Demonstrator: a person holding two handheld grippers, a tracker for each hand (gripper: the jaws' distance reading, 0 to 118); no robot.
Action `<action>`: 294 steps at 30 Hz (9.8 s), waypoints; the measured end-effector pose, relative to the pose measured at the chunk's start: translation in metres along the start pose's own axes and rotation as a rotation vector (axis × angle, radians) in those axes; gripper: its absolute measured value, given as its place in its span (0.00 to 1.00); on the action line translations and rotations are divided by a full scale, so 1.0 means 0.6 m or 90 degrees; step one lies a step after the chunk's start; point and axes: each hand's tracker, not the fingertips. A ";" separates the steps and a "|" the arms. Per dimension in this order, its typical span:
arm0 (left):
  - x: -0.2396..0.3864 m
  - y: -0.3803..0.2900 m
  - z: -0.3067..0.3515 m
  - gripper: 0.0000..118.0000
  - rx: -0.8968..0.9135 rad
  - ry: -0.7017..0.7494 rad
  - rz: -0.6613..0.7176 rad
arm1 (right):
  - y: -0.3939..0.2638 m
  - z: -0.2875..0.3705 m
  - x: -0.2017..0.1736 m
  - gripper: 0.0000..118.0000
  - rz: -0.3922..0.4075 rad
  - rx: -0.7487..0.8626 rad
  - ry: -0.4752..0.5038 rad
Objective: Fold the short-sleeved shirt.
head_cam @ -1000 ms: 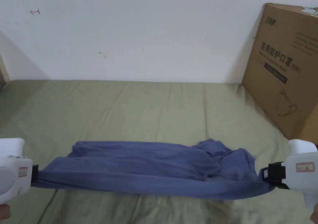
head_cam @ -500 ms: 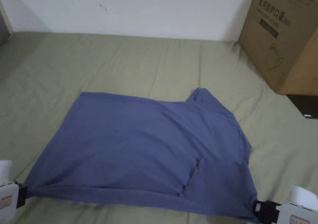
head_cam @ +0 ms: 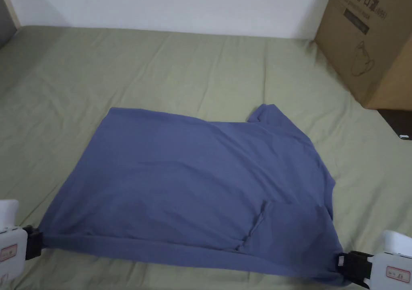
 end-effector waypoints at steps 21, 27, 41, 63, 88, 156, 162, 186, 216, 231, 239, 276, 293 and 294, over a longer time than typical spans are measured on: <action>-0.069 -0.042 0.065 0.15 0.062 -0.042 0.107 | 0.025 0.062 -0.056 0.00 0.014 0.085 0.023; -0.036 -0.037 -0.011 0.82 -0.040 -0.092 0.069 | 0.008 0.038 -0.035 0.00 -0.014 0.052 0.020; -0.011 -0.030 -0.039 0.00 -0.060 -0.062 0.034 | -0.024 -0.003 0.002 0.16 0.034 -0.070 -0.050; -0.023 0.061 -0.035 0.00 -0.021 -0.090 0.063 | 0.128 0.029 0.015 0.00 -0.065 0.030 0.045; -0.063 0.092 -0.059 0.04 0.009 -0.089 0.155 | 0.170 -0.029 -0.004 0.05 -0.011 0.073 0.019; 0.059 0.136 -0.072 0.00 -0.031 -0.120 0.130 | 0.254 -0.114 -0.058 0.05 0.067 -0.007 0.004; 0.096 0.208 -0.125 0.00 -0.016 -0.113 0.100 | 0.413 -0.246 -0.064 0.80 0.058 -0.024 0.011; 0.100 0.421 -0.399 0.80 -0.083 -0.086 0.114 | 0.545 -0.429 -0.079 0.02 0.158 -0.121 -0.091; 0.031 0.383 -0.126 0.01 0.064 -0.131 0.098 | 0.486 -0.079 -0.058 0.02 0.173 0.029 0.013; 0.012 0.033 -0.111 0.05 -0.073 -0.090 0.113 | 0.165 -0.120 0.091 0.05 0.002 -0.105 0.033; -0.047 0.040 -0.052 0.86 0.003 -0.121 0.216 | 0.188 -0.006 0.038 0.77 0.040 0.028 0.038; -0.074 -0.039 -0.198 0.26 -0.089 -0.523 0.624 | 0.067 -0.059 -0.309 0.00 0.169 -0.009 0.239; 0.162 0.175 -0.061 0.05 0.009 -0.441 0.273 | 0.066 -0.017 -0.191 0.00 0.071 0.027 0.221; 0.214 0.194 -0.050 0.05 0.014 -0.438 0.187 | 0.065 -0.011 -0.177 0.00 0.061 0.033 0.216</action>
